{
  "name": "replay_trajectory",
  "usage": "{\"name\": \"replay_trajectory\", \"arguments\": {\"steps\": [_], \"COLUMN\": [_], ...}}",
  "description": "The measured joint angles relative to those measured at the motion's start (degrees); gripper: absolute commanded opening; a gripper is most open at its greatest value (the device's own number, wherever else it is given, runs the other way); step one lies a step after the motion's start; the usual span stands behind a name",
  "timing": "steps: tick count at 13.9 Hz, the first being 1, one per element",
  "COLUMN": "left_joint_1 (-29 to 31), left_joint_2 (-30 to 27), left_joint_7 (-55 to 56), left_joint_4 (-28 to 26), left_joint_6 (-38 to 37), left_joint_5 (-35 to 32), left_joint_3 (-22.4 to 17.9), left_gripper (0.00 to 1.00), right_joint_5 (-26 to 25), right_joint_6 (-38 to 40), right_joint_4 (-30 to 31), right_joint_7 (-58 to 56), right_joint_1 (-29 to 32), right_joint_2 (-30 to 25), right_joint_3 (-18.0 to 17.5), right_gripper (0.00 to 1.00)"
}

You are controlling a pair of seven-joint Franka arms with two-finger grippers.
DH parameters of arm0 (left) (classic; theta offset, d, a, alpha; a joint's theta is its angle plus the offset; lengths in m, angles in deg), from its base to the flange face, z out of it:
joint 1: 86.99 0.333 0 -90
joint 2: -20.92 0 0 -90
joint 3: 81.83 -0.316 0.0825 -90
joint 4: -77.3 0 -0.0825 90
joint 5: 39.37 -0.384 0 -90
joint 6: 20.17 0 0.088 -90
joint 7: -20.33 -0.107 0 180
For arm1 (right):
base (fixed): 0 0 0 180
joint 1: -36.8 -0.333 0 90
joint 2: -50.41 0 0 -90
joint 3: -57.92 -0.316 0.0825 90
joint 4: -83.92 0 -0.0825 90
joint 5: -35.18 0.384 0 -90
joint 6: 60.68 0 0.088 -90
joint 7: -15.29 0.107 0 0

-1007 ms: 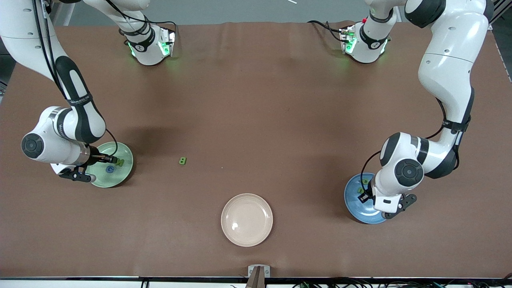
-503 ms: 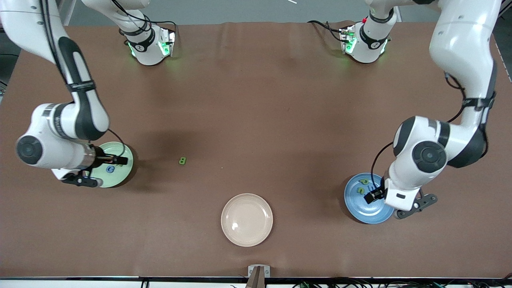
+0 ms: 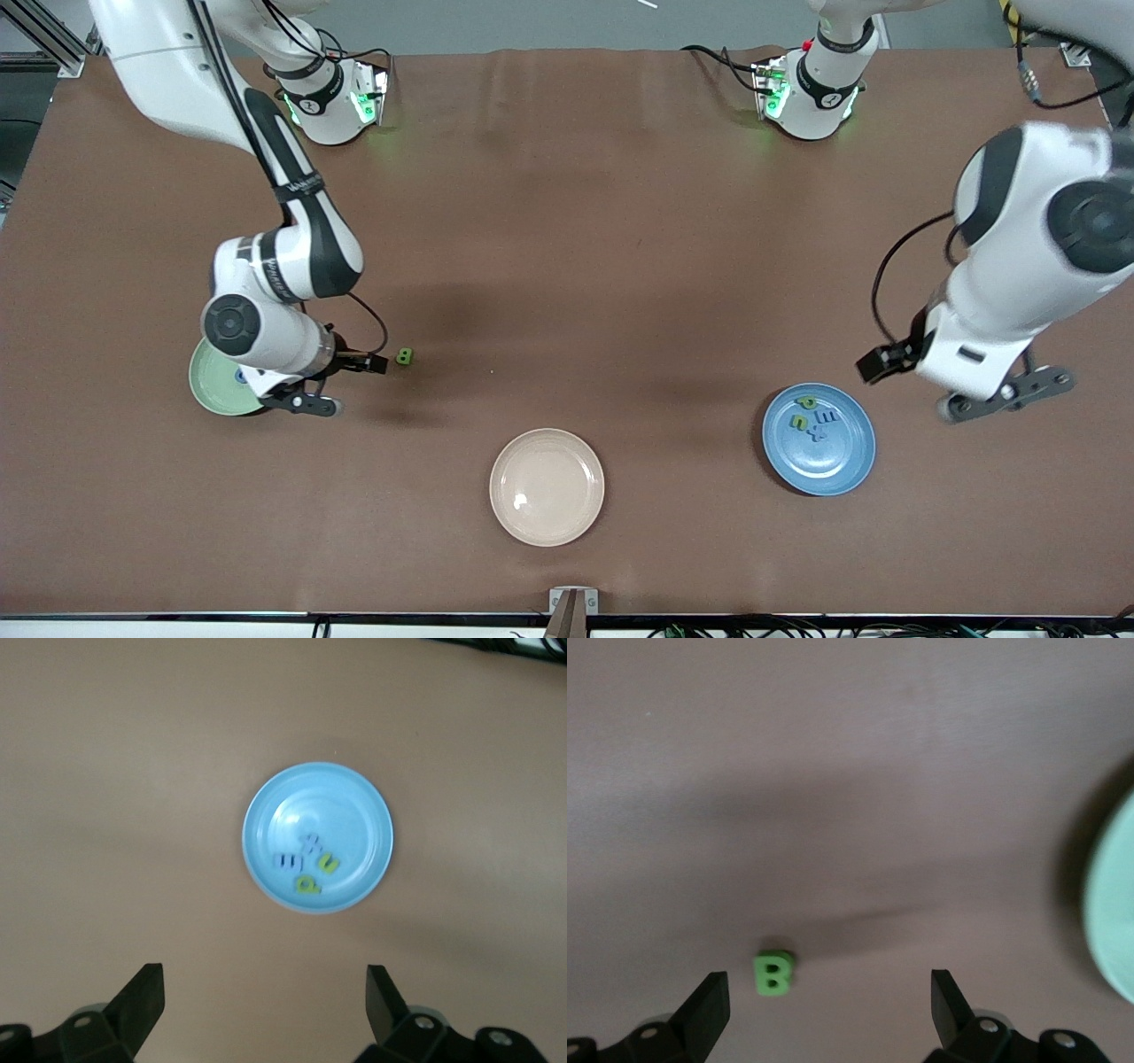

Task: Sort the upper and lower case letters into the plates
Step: 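Grasp the green B with the right gripper while the left gripper withdraws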

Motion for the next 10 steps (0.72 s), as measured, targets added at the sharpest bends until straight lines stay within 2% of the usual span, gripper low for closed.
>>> {"name": "replay_trajectory", "arguments": {"steps": [3,6,8,10], "left_joint_1": [1.2,-1.7,-2.7,-2.7], "left_joint_2": [-6.7,-13.0,-17.0,-19.4], "left_joint_7": [-8.6,-13.3,-16.4,-17.8], "left_joint_4": [-0.3,-4.1,-7.5,-9.1], "left_joint_6": [-5.9,-9.1,-9.9,-10.8], "left_joint_5": [4.4,9.4,11.2,11.7], "left_joint_3": [-1.9,-8.4,-11.6,-12.8], "left_gripper": [1.0,1.0,1.0,1.0], "right_joint_5": [0.3,0.3,0.4,0.4], "right_joint_6": [-2.9,-5.9,-9.8,-11.4], "right_joint_4": [0.1,1.5,3.8,5.4], "right_joint_7": [0.0,0.1,0.1,0.3], "right_joint_1": [-1.9,-3.0,-3.7,-4.4], "right_joint_2": [2.4,3.2,3.5,3.6], "right_joint_3": [0.0,0.0,0.0,0.0], "right_gripper": [0.94,0.73,0.64,0.6]}}
